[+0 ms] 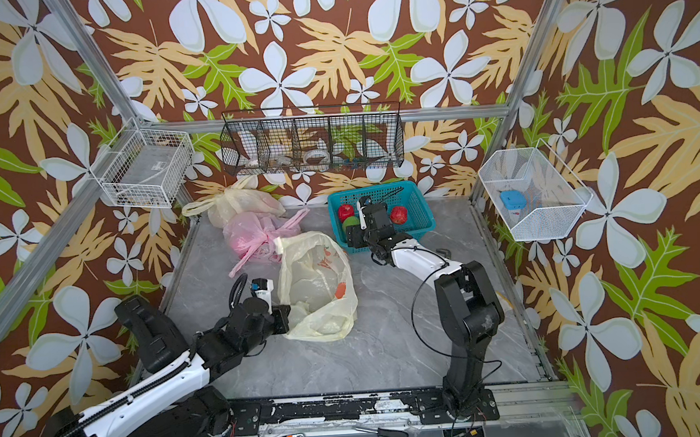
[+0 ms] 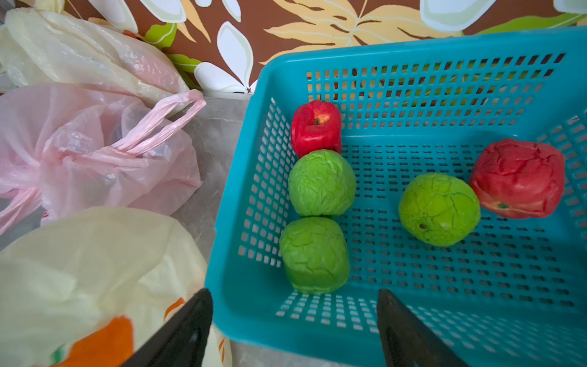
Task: Untie the knot of a plastic bag & take out the apple
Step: Pick up the plastic bag at the center of the board.
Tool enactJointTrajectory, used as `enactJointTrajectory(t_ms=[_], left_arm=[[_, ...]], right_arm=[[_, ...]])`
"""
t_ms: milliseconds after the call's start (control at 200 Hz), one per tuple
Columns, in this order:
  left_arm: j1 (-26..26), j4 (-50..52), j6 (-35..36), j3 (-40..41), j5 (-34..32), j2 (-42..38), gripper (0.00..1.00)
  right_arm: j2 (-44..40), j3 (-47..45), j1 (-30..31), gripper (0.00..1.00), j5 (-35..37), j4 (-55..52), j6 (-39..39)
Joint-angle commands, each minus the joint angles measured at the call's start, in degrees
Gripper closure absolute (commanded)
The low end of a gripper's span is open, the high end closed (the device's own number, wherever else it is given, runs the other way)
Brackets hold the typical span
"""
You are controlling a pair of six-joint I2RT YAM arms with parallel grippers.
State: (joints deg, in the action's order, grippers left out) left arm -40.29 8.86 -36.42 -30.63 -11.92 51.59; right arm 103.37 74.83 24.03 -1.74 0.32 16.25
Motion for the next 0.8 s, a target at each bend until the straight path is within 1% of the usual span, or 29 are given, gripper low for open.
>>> enactJointTrajectory(t_ms=[0,120,245,345,400,425,475,530,581,681,796], left_arm=[[0.1,10.9,3.4,-5.8,-4.5,-2.6,1.0],[0.1,20.6,4.8,-14.6,-9.7,-3.9,1.0],[0.4,30.4,6.3,-25.1,-17.1,-2.2,1.0],[2.7,37.7,7.1,-31.8,-22.4,0.2,1.0],[5.7,40.0,8.3,-34.2,-23.1,1.0,1.0],[7.8,40.5,9.0,-35.0,-22.8,1.2,1.0],[12.6,40.7,10.7,-36.3,-20.9,1.1,1.0],[17.8,40.6,12.5,-37.4,-18.7,0.9,1.0],[21.3,40.3,14.1,-37.9,-17.7,0.7,1.0],[27.9,40.3,17.6,-38.9,-16.2,1.1,1.0],[37.8,39.1,21.1,-39.2,-9.3,3.1,1.0]], right_arm=[[-2.4,-1.6,0.1,0.18,0.2,1.5,0.2],[-4.1,-2.2,0.3,0.18,0.3,1.4,-0.1],[-4.4,-1.7,1.6,0.18,0.2,1.8,-0.1],[-3.0,-0.3,3.7,0.18,-0.2,1.5,-0.6],[-1.7,0.9,5.1,0.19,-0.3,1.1,-1.2],[-1.1,1.6,5.7,0.18,-0.5,0.9,-1.6],[0.5,3.1,6.7,0.19,-1.0,0.6,-2.0],[2.4,4.6,7.7,0.18,-3.2,1.5,-2.5],[4.6,6.2,8.3,0.18,-5.6,2.4,-3.0],[8.6,10.6,9.1,0.17,-7.5,1.7,-3.1],[11.8,13.3,9.7,0.17,-8.1,4.0,-2.1]])
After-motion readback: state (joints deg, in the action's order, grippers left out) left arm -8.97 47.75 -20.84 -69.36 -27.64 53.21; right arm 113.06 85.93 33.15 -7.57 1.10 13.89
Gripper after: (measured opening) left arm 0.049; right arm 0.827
